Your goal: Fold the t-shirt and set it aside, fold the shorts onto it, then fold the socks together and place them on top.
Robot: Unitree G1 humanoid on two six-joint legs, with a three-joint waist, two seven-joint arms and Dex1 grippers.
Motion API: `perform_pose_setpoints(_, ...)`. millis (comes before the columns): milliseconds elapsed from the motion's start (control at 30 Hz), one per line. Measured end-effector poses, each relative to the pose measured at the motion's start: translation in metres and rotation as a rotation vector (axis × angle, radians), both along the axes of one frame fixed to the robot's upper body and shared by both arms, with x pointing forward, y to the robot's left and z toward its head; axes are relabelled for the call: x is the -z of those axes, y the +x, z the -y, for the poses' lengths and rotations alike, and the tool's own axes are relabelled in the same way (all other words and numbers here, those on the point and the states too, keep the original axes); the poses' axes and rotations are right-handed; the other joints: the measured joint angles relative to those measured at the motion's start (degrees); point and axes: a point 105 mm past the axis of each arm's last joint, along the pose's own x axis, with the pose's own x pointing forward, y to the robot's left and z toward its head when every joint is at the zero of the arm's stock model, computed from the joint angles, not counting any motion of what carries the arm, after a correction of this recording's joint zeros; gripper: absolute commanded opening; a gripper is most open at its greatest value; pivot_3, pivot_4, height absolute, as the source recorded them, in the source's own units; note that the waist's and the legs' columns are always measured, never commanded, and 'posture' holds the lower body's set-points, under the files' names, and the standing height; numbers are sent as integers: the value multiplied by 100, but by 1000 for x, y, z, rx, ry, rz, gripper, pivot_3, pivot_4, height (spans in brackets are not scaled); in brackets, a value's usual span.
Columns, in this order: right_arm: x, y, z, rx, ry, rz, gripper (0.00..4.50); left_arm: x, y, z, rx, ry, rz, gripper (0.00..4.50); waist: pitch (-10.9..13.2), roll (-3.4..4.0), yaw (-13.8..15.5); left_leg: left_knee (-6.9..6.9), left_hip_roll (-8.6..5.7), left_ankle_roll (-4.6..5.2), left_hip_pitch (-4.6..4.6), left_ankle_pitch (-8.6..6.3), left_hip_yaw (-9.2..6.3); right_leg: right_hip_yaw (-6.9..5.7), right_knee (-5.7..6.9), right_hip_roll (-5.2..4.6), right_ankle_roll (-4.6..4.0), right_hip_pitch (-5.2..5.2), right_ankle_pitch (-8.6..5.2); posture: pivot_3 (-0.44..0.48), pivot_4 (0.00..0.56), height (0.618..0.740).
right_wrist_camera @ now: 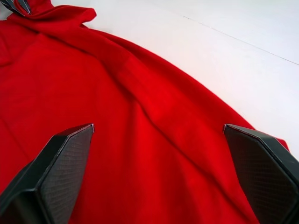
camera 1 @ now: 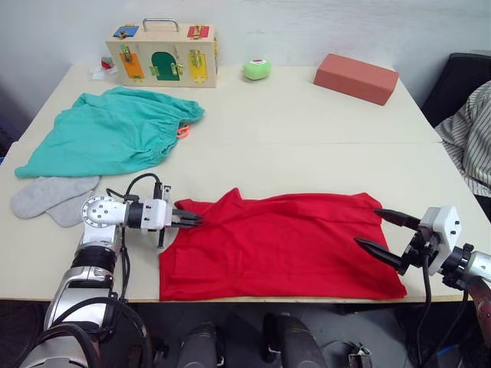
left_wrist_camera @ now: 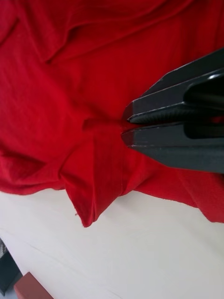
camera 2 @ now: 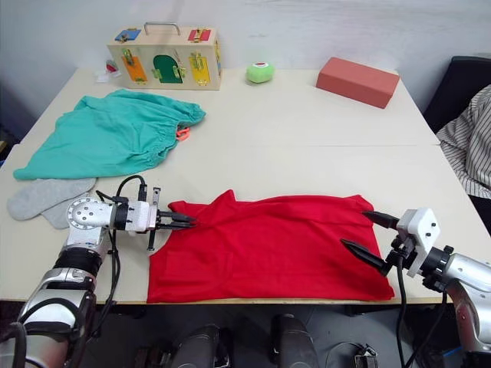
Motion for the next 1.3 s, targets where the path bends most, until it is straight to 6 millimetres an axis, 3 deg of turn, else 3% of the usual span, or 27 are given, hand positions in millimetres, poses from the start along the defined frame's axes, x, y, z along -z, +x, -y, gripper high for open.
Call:
perform_pose_setpoints(133,1,0,0,1,0,-3,4500,3,0,0,0,4,-3,35,0,0,4,0,-1,3,0,-1,-1,-15,-2,0,0,3,0,0,150,740)
perform_pose_setpoints(233,1,-1,0,1,1,-5,4500,3,0,0,-1,5,-7,660,0,0,3,0,-1,3,0,-1,-3,-34,-2,-1,0,3,0,0,150,740)
perform_pose_setpoints(367,2,-1,1,2,1,-9,4500,-2,2,-3,-18,-20,-36,1898,0,0,2,0,0,3,0,-1,-7,-38,-3,-1,0,6,0,0,150,740)
perform_pose_setpoints(600,4,-2,1,5,2,-15,4500,-30,2,-7,-58,-82,-156,3978,-2,4,-8,0,0,2,1,-1,-14,-40,-6,0,0,14,0,0,150,740)
perform_pose_setpoints(833,7,-3,0,12,18,-20,4500,-3,-21,4,-197,-126,-215,3978,-3,5,1,-2,3,0,5,-3,-21,4,-10,-2,0,20,0,0,150,740)
perform_pose_setpoints(1033,6,-2,-1,9,18,-15,4500,-10,-17,14,-271,-156,-127,3978,-5,9,28,-4,3,13,26,-29,-44,-13,-25,-8,-3,59,-1,0,150,740)
perform_pose_setpoints(1133,7,-2,-2,6,18,-18,4500,-8,-15,15,-304,-159,-114,3419,-5,9,8,-7,6,-3,24,-22,-46,-21,-29,-6,-7,59,-3,0,150,740)
perform_pose_setpoints(1300,8,-1,-6,-8,19,-25,4500,-10,-13,15,-314,-157,-61,1876,-5,9,14,-7,6,-4,24,-23,-50,-29,-36,-6,-8,64,-3,0,150,740)
